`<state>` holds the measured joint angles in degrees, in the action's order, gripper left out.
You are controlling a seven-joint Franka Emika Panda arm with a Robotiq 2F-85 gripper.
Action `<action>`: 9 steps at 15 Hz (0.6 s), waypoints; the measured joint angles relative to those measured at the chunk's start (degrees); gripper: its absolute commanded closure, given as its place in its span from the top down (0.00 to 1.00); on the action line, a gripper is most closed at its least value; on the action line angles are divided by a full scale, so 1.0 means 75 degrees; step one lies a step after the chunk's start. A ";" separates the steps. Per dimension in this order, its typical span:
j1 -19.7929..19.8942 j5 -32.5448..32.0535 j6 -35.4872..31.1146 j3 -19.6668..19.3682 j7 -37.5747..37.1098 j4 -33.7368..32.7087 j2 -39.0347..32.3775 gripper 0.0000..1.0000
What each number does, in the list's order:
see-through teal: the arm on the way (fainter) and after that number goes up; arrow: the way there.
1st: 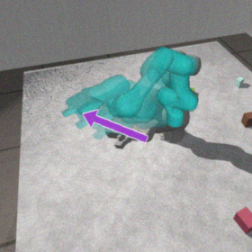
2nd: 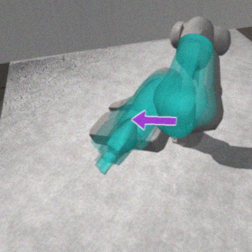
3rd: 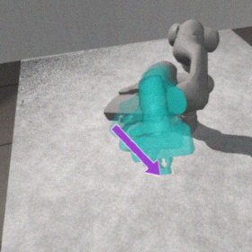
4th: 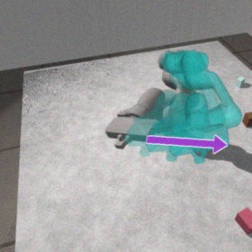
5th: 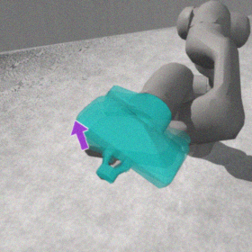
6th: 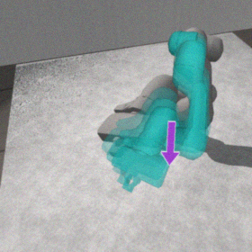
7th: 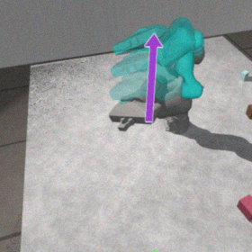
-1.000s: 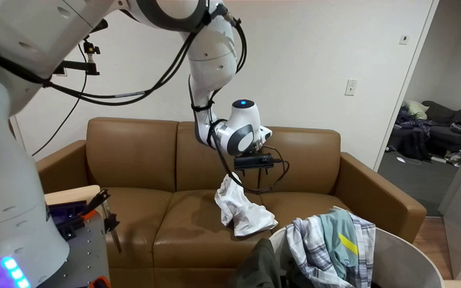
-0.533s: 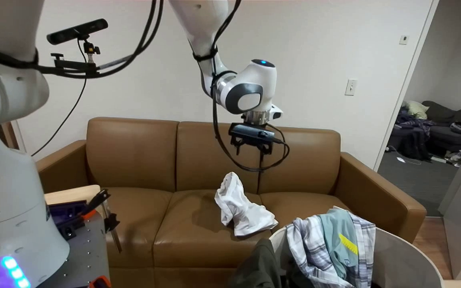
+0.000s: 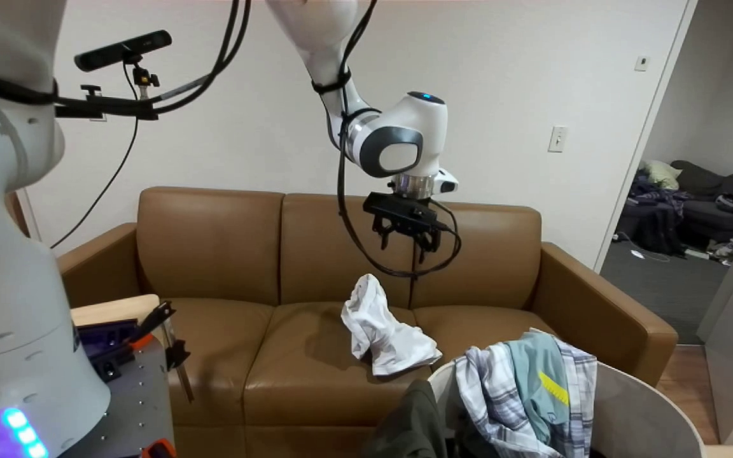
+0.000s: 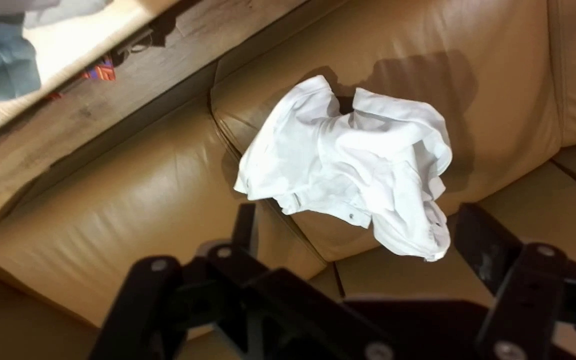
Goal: Remove the white short from the laundry bag and put it on the seat of the couch
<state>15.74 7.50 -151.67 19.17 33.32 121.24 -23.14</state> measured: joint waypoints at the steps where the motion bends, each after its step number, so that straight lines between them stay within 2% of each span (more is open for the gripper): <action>1: -0.0235 0.0000 0.0075 -0.0313 -0.0377 0.0017 0.0098 1.00; 7: -0.0997 -0.0057 0.0809 -0.1739 -0.2324 0.0681 0.0913 1.00; 9: -0.1035 -0.0057 0.1026 -0.1924 -0.2491 0.0745 0.0913 1.00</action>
<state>7.97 7.07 -143.97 4.74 14.64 126.82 -16.29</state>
